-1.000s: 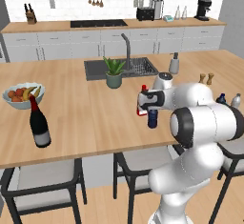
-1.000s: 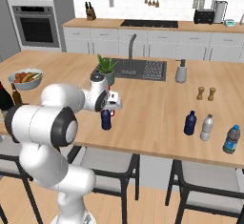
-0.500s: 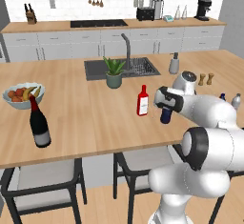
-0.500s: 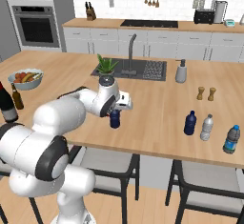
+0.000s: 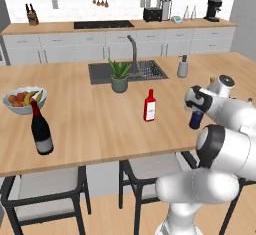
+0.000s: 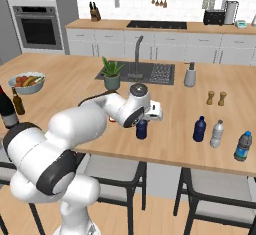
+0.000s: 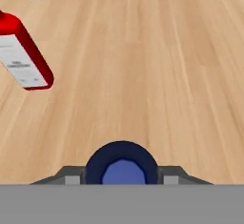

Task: Move the plastic bottles in the middle to the plastics group, and the glass bottles in the middle to the glass group.

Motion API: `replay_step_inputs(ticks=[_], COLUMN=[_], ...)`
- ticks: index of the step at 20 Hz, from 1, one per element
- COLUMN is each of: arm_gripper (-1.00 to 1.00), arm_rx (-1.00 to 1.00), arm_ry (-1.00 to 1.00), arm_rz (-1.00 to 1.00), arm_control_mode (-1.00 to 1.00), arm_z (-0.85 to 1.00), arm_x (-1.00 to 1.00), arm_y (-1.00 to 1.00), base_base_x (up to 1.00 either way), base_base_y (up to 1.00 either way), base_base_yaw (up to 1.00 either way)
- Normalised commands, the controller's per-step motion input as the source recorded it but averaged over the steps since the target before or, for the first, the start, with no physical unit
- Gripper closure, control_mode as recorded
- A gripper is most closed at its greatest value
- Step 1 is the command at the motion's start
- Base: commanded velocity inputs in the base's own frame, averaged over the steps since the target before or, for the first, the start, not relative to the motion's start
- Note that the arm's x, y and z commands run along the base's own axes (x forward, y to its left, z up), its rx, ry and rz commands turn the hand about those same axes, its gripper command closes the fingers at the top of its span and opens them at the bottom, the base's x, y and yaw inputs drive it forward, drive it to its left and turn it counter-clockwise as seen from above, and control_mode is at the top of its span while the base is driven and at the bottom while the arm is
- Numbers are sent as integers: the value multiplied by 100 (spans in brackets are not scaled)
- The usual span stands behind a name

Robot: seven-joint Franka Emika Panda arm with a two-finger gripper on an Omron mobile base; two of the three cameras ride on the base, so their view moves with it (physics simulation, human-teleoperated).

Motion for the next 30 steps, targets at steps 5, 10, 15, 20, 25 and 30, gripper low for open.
replay_step_inputs(ticks=[5,10,15,20,25,30], arm_gripper=[100,100,100,100,100,100], arm_rx=[0,-4,-4,-3,-3,3], arm_ry=[-1,0,0,0,-2,-2], arm_rz=[0,0,-2,-1,0,0], arm_control_mode=[-100,-100,-100,-100,-100,-100], arm_z=[-28,-25,0,-14,-19,2], arm_x=[-1,0,0,0,2,0], arm_y=[-87,-85,-89,-73,-50,-47], base_base_x=[0,0,0,0,0,0], base_base_y=[0,0,0,0,0,0], base_base_yaw=[0,0,0,0,0,0])
